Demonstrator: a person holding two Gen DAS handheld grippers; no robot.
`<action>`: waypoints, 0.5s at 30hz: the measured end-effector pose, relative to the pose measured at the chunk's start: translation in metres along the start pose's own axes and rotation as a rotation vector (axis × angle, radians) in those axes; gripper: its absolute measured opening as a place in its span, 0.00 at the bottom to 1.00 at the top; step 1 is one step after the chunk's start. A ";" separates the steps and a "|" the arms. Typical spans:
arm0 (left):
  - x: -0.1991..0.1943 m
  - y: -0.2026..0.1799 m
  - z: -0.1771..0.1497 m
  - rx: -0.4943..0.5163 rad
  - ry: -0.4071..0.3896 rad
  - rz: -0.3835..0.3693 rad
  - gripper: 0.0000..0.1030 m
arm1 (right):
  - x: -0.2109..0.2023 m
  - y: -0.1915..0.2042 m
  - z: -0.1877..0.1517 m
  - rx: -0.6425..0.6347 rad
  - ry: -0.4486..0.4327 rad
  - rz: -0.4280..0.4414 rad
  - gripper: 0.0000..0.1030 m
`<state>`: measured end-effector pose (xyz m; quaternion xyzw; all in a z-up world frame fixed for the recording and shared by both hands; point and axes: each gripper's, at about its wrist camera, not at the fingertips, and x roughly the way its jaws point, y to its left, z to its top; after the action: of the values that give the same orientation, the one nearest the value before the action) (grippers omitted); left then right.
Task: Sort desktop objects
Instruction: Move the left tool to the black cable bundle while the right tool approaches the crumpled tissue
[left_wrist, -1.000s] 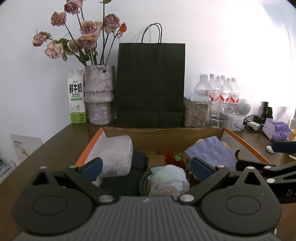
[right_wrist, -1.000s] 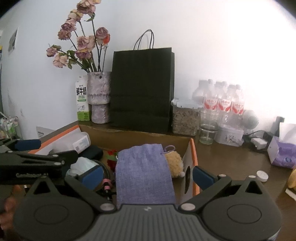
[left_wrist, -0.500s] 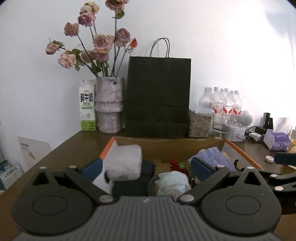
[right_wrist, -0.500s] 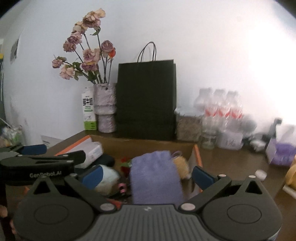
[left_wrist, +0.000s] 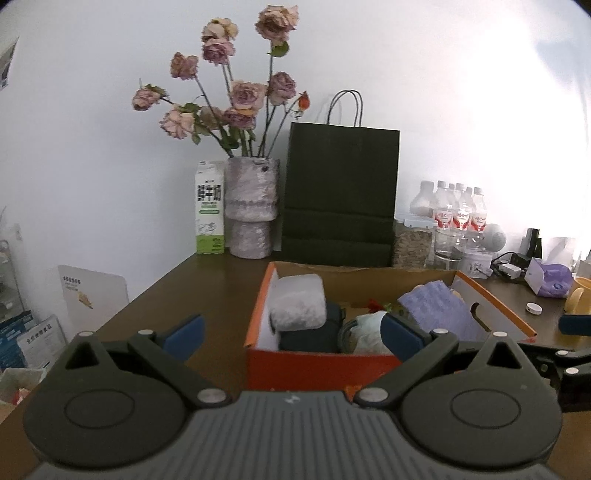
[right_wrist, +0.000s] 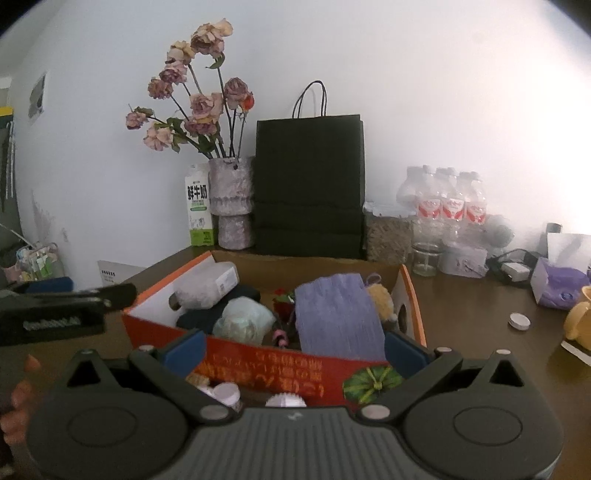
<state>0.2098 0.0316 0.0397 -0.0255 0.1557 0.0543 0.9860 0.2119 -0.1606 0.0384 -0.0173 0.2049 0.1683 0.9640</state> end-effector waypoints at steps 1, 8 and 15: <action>-0.003 0.004 -0.001 -0.004 0.002 0.004 1.00 | -0.003 0.001 -0.002 -0.001 0.005 -0.003 1.00; -0.019 0.022 -0.014 -0.020 0.025 0.025 1.00 | -0.017 0.000 -0.021 -0.004 0.029 -0.033 1.00; -0.027 0.032 -0.030 -0.026 0.060 0.042 1.00 | -0.024 -0.013 -0.051 0.018 0.061 -0.042 1.00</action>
<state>0.1717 0.0592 0.0179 -0.0364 0.1850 0.0762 0.9791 0.1761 -0.1852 0.0010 -0.0179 0.2351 0.1457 0.9608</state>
